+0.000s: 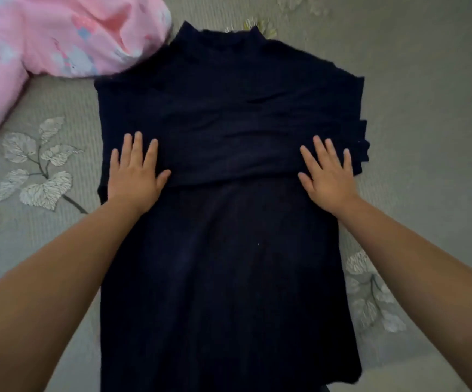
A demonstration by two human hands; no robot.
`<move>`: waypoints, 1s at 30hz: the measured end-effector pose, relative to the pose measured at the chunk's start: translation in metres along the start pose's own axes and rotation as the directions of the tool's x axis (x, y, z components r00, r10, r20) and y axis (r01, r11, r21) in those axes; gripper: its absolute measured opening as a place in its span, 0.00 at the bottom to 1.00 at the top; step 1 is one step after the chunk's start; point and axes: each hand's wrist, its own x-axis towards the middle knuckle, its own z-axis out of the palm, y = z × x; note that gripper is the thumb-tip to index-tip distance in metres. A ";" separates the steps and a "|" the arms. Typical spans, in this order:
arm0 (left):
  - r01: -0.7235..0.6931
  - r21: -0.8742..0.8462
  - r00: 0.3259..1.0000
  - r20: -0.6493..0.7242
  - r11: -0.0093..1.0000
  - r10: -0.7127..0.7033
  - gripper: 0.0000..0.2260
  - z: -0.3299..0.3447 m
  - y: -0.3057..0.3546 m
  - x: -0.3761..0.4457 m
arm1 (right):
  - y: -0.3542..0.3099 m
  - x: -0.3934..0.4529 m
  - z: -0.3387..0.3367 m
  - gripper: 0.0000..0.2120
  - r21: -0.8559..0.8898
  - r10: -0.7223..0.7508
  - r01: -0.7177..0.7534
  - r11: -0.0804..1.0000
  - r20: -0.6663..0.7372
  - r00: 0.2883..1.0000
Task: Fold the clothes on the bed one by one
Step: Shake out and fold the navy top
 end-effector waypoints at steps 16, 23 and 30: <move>-0.256 -0.025 0.935 0.247 0.966 0.254 0.34 0.088 0.047 -0.294 | -0.025 -0.312 0.090 0.09 0.375 0.473 -0.458 0.806 0.058 0.879; -0.231 0.051 0.915 0.350 0.972 0.199 0.39 0.095 0.058 -0.347 | 0.018 -0.347 0.100 0.11 0.442 0.600 -0.528 0.725 -0.028 0.800; -0.233 0.161 0.969 0.126 0.959 0.214 0.29 0.110 0.050 -0.370 | 0.023 -0.339 0.113 0.09 0.300 0.527 -0.464 0.833 -0.179 0.831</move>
